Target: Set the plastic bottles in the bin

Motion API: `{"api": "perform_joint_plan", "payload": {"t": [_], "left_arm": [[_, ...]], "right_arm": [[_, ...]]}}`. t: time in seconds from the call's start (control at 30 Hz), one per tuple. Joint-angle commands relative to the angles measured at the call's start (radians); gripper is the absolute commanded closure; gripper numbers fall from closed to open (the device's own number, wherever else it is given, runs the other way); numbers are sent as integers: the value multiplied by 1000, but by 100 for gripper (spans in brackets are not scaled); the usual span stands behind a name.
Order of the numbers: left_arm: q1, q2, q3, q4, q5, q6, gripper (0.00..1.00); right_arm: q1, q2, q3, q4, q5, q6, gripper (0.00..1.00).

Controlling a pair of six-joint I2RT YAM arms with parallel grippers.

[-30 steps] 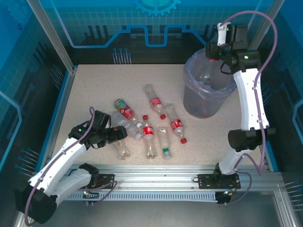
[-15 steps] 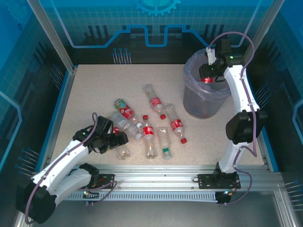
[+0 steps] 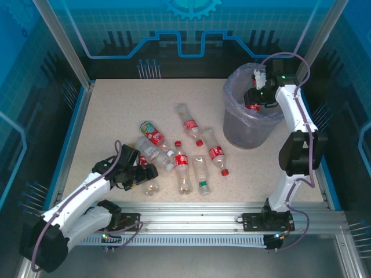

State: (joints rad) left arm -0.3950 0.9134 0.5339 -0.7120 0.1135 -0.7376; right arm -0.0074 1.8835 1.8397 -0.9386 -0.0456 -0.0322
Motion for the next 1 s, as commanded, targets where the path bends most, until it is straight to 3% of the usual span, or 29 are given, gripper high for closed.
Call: {"api": "perform_joint_plan", "payload": {"t": [0.0,0.07,0.27,0.53,0.97], "left_arm": [[-9,8,-23,21,23,-23,8],[-9,13,-24,25,23,-22,8],[-10,31,-34,45,21,-22,8],[-14,42,-37,50,11,-19,11],[-24,69,-33,73,14,-18,34]], "right_arm": [[-12,-14,-5,-6,-42,-13,31],[-12,-20,9,-10,-50,-15,23],[-13,-40,99,-64,-51,-26,16],[-11,-140,211,-118,-44,-28,14],[28,-462,16,95,-223,105,12]]}}
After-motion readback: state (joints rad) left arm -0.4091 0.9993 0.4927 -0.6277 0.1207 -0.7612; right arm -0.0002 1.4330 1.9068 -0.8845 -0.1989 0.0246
